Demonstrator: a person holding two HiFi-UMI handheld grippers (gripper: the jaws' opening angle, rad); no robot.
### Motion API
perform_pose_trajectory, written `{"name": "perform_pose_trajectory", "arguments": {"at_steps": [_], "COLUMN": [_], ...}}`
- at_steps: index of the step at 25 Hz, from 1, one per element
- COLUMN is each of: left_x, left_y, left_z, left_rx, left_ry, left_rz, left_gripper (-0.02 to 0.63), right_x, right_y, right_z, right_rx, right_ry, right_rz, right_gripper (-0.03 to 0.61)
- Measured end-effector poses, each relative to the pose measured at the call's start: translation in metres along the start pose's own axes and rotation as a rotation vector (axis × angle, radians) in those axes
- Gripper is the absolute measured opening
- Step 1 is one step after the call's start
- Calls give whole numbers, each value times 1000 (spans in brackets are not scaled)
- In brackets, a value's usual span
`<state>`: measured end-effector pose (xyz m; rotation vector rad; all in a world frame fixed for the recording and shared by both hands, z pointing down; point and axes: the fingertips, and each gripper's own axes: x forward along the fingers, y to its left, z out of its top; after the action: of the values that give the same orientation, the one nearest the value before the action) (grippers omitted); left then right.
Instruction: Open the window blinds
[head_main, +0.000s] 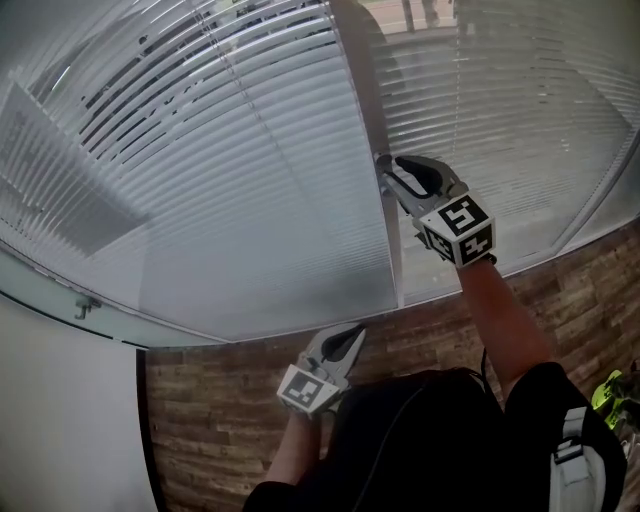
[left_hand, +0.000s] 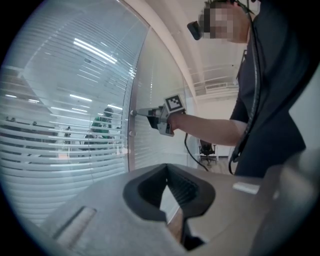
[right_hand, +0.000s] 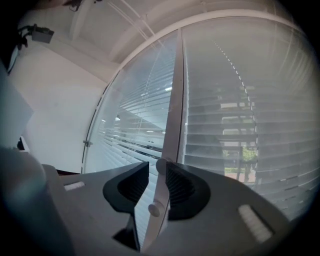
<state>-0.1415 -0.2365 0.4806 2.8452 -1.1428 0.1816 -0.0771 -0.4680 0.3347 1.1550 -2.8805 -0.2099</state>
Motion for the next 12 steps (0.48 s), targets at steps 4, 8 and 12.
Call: {"name": "perform_pose_trajectory", "arguments": {"at_steps": [4, 8, 12], "left_x": [1, 5, 10], "left_y": [3, -1, -3], "left_z": [1, -3, -5], "left_rx": [-4, -15, -20], "left_ry": [2, 15, 19], "left_rz": [5, -10, -27], "left_gripper": [5, 5, 3], "right_x": [-29, -60, -81], "right_y": [18, 26, 36], "right_z": [6, -11, -39], "right_rx": [156, 355, 510], "right_ry": [-88, -153, -193], "right_rz": [118, 180, 256], "right_gripper": [40, 7, 6]}}
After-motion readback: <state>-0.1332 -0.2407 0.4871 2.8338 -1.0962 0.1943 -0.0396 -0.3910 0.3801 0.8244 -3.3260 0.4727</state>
